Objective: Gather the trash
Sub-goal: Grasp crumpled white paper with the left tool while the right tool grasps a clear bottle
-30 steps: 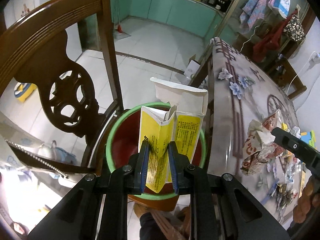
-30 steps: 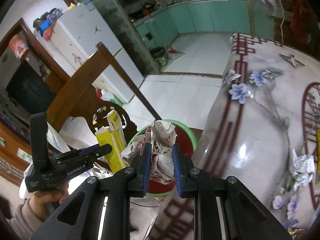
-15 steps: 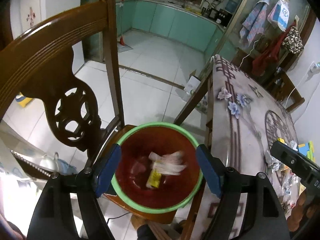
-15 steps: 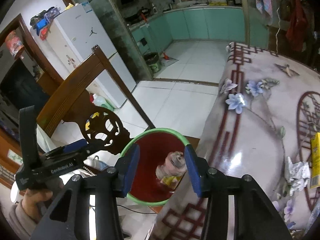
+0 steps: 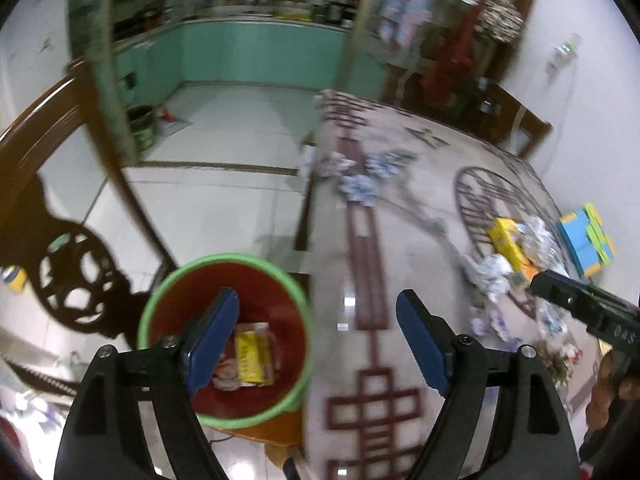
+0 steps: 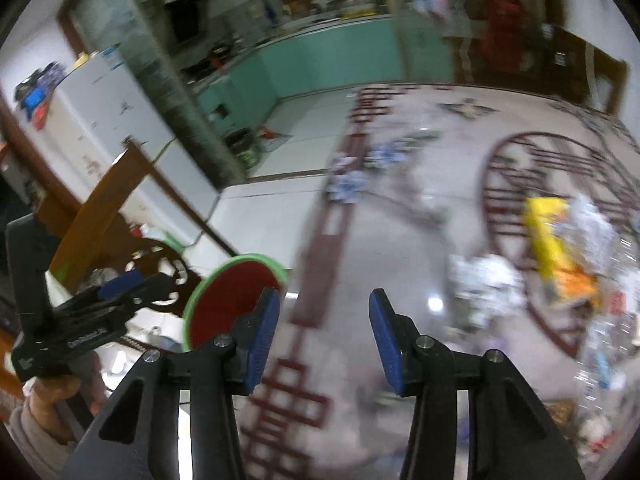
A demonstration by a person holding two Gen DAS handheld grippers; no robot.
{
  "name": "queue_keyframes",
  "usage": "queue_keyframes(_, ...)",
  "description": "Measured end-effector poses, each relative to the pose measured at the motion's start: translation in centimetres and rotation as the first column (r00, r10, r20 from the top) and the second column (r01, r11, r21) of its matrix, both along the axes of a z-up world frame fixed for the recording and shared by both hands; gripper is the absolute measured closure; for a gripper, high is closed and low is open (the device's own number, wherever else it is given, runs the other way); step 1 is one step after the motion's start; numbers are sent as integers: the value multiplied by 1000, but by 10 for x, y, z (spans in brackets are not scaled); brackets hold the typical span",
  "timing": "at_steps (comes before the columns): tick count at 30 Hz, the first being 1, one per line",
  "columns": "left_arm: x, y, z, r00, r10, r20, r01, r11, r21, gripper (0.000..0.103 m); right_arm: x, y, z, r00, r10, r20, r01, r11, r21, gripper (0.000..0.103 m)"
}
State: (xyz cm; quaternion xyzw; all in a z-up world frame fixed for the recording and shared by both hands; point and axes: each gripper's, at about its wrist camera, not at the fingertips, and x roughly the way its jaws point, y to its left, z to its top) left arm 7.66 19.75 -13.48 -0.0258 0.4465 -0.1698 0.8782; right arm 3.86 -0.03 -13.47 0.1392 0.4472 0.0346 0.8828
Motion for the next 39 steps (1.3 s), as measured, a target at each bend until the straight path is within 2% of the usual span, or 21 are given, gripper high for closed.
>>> queue_keyframes(2, -7, -23, 1, 1000, -31, 3, 31, 1000, 3, 21, -15, -39, 2, 999, -54, -3, 54, 998, -33, 58)
queue_keyframes(5, -18, -52, 2, 999, -52, -6, 52, 999, -3, 20, -36, -96, 3, 991, -132, -15, 131, 989, -67, 48)
queue_keyframes(8, -31, -85, -1, 996, -79, -30, 79, 997, -17, 20, -57, -163, -9, 975, -208, -74, 197, 972, -131, 47)
queue_keyframes(11, -42, -117, -6, 994, -91, -53, 91, 996, -8, 20, -71, -217, -26, 959, -259, -119, 242, 960, -137, 47)
queue_keyframes(14, -52, -145, -10, 992, -100, -79, 99, 995, -14, 20, -78, -260, -48, 941, -292, -172, 281, 956, -89, 47)
queue_keyframes(17, -59, -170, -11, 990, -112, -84, 112, 994, 2, 20, -78, -282, -69, 932, -284, -226, 283, 958, -36, 48)
queue_keyframes(19, -63, -184, -10, 989, -118, -85, 119, 993, 10, 20, -74, -292, -81, 934, -262, -243, 270, 963, 0, 56)
queue_keyframes(24, -59, -214, -9, 989, -116, -86, 120, 992, 33, 20, -54, -301, -93, 944, -241, -227, 259, 965, 50, 54)
queue_keyframes(28, -44, -231, -12, 990, -103, -95, 107, 994, 35, 20, -26, -306, -99, 944, -229, -238, 246, 968, 46, 47)
queue_keyframes(33, -18, -250, -27, 988, -84, -132, 89, 995, 35, 20, -1, -300, -103, 959, -171, -225, 173, 985, -10, 48)
queue_keyframes(39, 11, -266, -59, 979, -41, -201, 53, 997, 53, 20, -4, -311, -92, 967, -180, -181, 184, 983, 6, 49)
